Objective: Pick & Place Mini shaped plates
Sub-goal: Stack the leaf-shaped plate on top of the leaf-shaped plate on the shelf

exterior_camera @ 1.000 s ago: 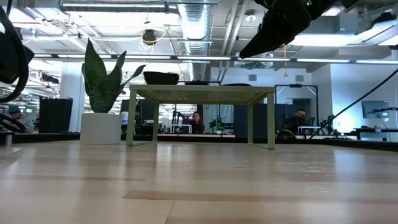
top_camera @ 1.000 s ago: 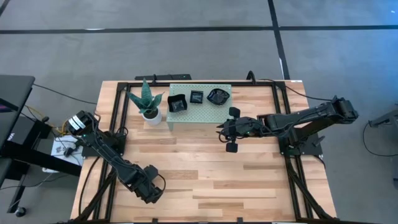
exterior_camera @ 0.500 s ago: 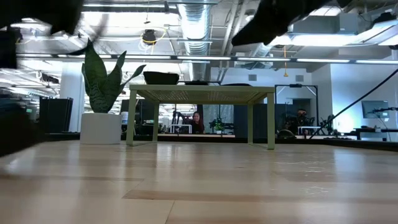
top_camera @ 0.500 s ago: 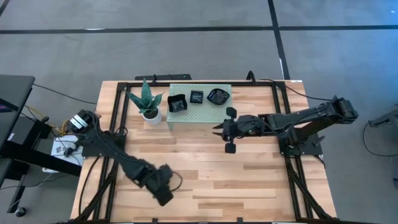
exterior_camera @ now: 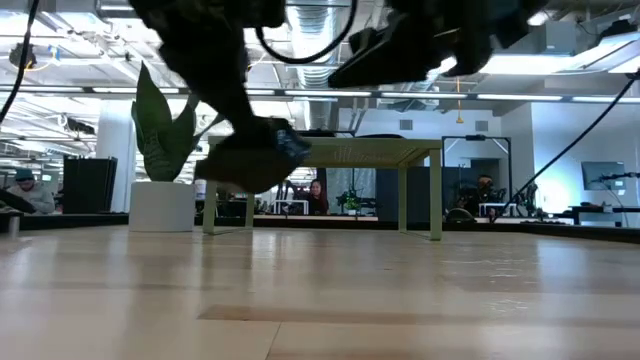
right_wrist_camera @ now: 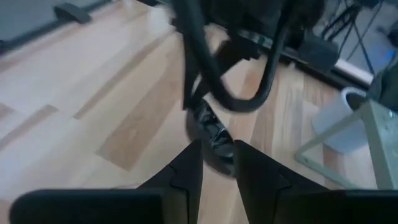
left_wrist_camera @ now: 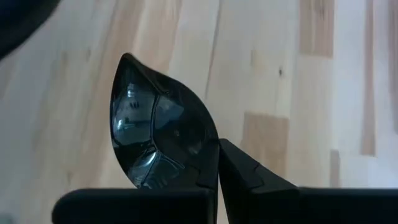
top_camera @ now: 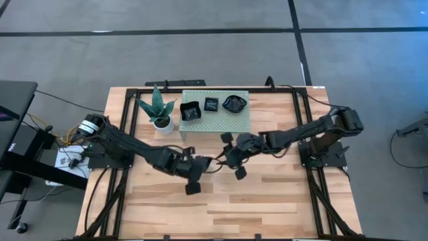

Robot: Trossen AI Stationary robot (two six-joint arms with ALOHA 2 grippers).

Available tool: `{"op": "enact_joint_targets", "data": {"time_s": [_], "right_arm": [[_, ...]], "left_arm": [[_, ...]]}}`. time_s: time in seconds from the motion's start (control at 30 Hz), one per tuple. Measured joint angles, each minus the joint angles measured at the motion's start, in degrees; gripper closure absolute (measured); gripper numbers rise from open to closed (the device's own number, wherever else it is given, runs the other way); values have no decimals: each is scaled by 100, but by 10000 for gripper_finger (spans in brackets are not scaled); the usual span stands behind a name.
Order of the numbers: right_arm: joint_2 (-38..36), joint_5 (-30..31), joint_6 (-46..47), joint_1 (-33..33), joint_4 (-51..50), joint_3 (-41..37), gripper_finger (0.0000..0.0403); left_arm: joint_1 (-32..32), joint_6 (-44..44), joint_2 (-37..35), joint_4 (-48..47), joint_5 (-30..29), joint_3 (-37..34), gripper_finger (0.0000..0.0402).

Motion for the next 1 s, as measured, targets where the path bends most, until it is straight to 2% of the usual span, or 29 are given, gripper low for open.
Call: {"op": "enact_joint_targets", "data": {"time_s": [0.23,0.43,0.7,0.93,1.0], "right_arm": [[597,-254,110,-101,-338,577,318],[944,-293,120,-101,-575,872,318],[943,-288,131,-99,-630,926,318],[669,-288,746,-97,-631,928,318],[659,-292,862,-97,-665,928,318]], "left_arm": [[148,712,0,401,16,0,395],[84,857,0,534,39,-2,394],[95,855,0,538,-107,-4,394],[97,717,0,524,-134,-4,394],[97,734,0,531,-342,-4,394]]}}
